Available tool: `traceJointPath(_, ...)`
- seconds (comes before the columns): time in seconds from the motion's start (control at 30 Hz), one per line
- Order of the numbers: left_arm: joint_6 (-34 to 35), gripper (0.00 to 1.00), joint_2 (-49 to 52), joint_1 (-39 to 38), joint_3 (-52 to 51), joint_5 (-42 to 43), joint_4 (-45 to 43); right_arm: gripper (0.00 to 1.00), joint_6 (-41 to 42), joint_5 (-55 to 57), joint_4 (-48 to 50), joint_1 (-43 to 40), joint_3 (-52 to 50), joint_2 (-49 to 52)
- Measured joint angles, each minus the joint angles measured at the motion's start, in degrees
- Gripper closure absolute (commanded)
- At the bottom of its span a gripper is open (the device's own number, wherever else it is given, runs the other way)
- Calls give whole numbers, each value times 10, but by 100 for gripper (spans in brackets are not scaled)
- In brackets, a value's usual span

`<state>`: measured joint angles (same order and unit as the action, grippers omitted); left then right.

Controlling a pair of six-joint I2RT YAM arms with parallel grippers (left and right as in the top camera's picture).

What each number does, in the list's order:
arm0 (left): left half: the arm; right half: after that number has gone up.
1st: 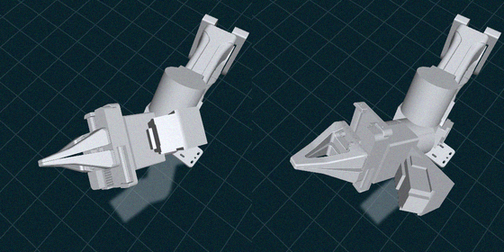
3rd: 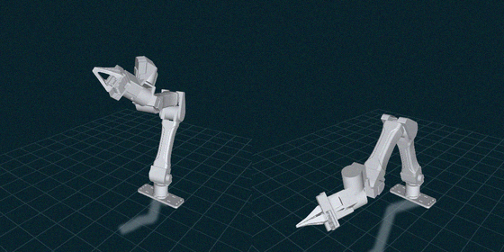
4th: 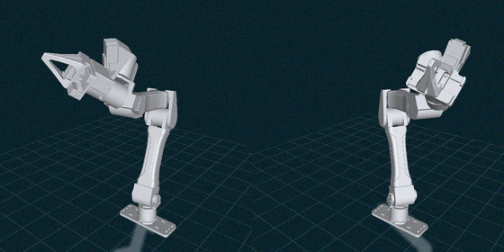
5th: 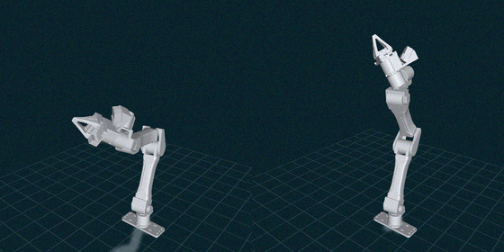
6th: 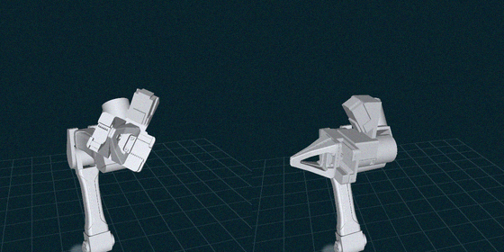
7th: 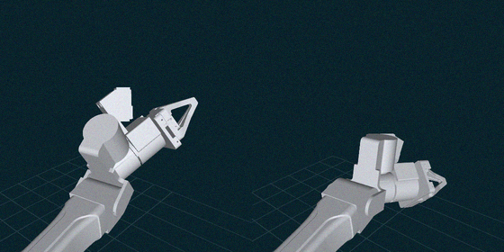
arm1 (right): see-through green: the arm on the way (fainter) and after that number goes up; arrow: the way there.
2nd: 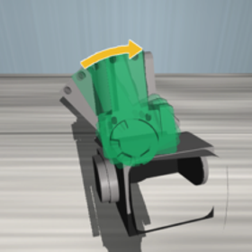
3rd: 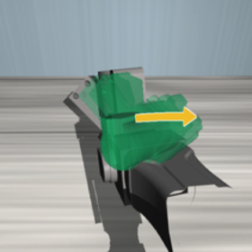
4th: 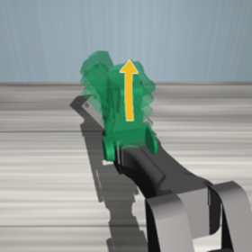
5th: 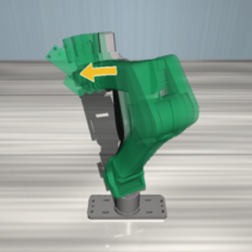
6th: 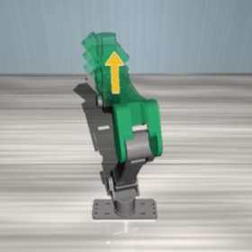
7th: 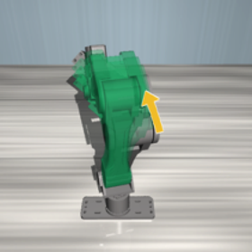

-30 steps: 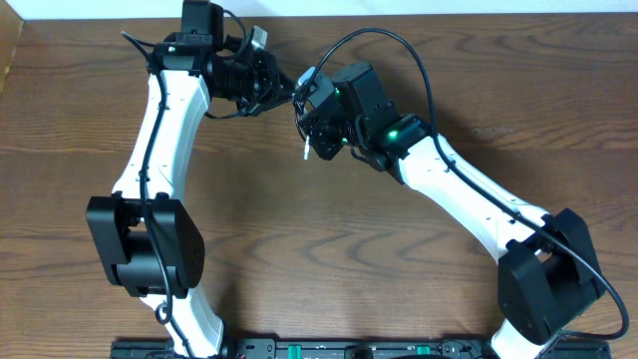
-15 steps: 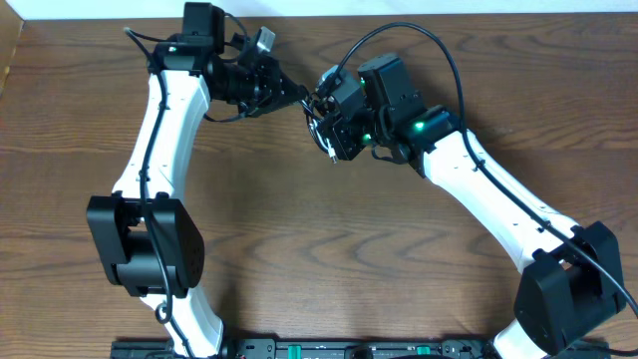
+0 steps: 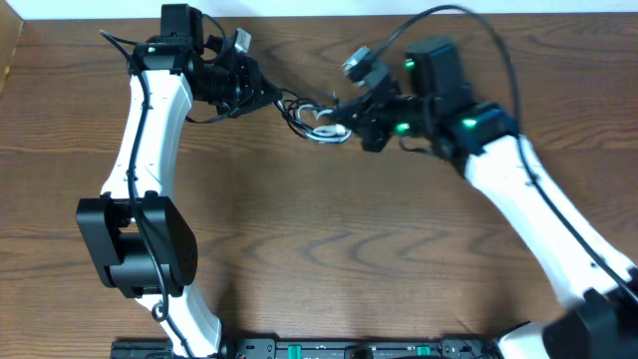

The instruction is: Untangle cables

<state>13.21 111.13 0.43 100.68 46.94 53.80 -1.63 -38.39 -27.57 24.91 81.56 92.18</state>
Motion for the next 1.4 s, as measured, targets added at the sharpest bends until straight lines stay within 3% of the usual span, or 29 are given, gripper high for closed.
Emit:
traceJointPath(0.37, -12, 93, 0, -1, 0, 0, -6, 99, 146, 132, -51, -104, 0, -30)
traceJointPath(0.67, -43, 93, 0, -31, 0, 121, -82, 99, 144, 102, -28, -88, 0, 30)
traceJointPath(0.7, -45, 93, 0, -34, 0, 140, -92, 97, 136, 85, -23, -88, 0, 34)
traceJointPath(0.73, -46, 93, 0, -37, 0, 164, -108, 88, 130, 71, -19, -88, 0, 37)
traceJointPath(0.8, -48, 93, 0, -38, 1, 206, -130, 60, 120, 51, -14, -88, 0, 38)
traceJointPath(0.87, -48, 92, 0, -38, 1, 248, -149, 52, 113, 35, -8, -88, 0, 38)
traceJointPath(1.0, -57, 93, 0, -40, 1, 311, -158, 47, 114, 26, 0, -88, 0, 38)
traceJointPath(1.13, -65, 93, 0, -48, 1, 342, -164, 30, 148, 45, 4, -85, 0, 38)
traceJointPath(1.27, -71, 93, 0, -58, 1, 355, -169, 25, 181, 66, 6, -75, 0, 45)
traceJointPath(1.4, -71, 93, 0, -64, 1, 359, -171, 27, 212, 74, 9, -70, 0, 64)
